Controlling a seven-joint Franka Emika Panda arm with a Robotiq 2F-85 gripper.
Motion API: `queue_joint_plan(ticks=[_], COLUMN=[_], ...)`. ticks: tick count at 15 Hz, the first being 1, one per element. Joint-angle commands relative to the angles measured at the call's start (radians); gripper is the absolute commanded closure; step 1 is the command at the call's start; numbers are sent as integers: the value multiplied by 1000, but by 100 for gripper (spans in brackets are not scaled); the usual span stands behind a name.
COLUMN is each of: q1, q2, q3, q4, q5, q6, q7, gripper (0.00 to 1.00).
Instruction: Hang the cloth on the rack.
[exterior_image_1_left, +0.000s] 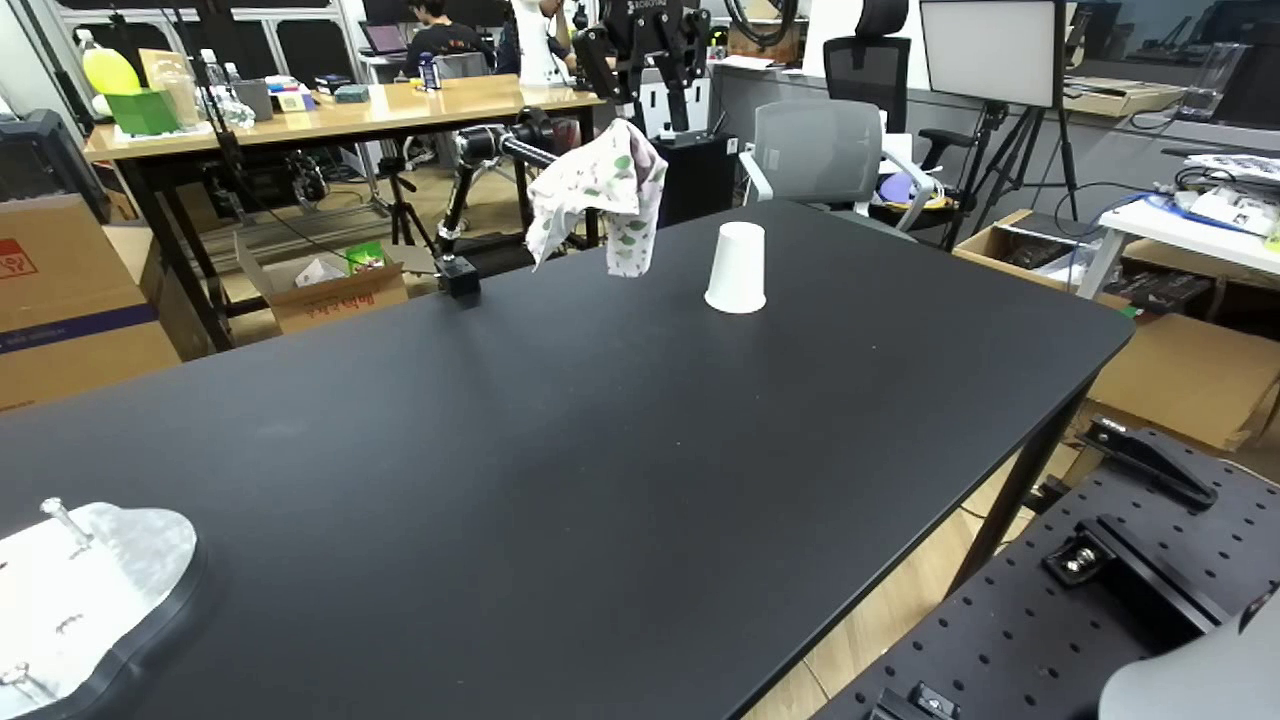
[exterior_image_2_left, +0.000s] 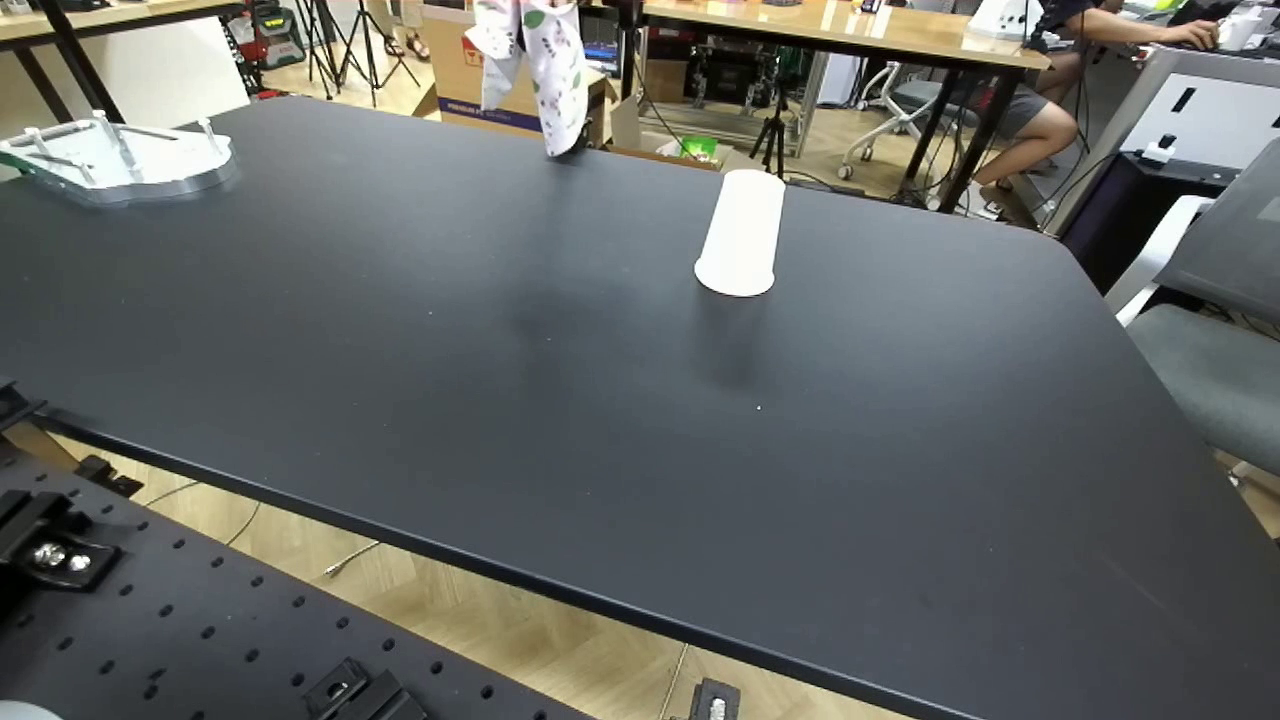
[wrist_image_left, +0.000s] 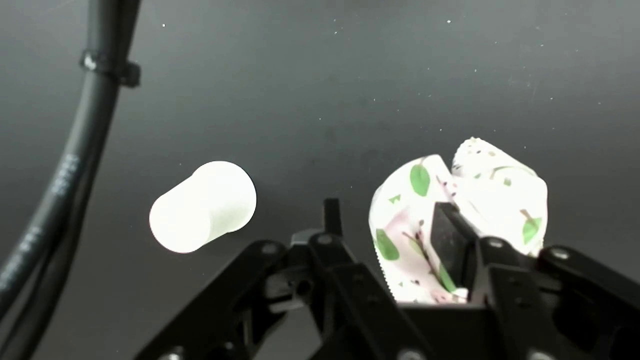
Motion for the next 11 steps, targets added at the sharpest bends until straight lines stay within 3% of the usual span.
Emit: queue_joint_plan(ticks=[1,4,11], q1=[-1,4,6], q2=[-48,-74,-82], q3=[0,3,10], q4=[-14,-6,3], q5=[7,-6,-3], q6=[-6,-2,-4], q7=[-3,-9,-26], gripper=[17,1,0])
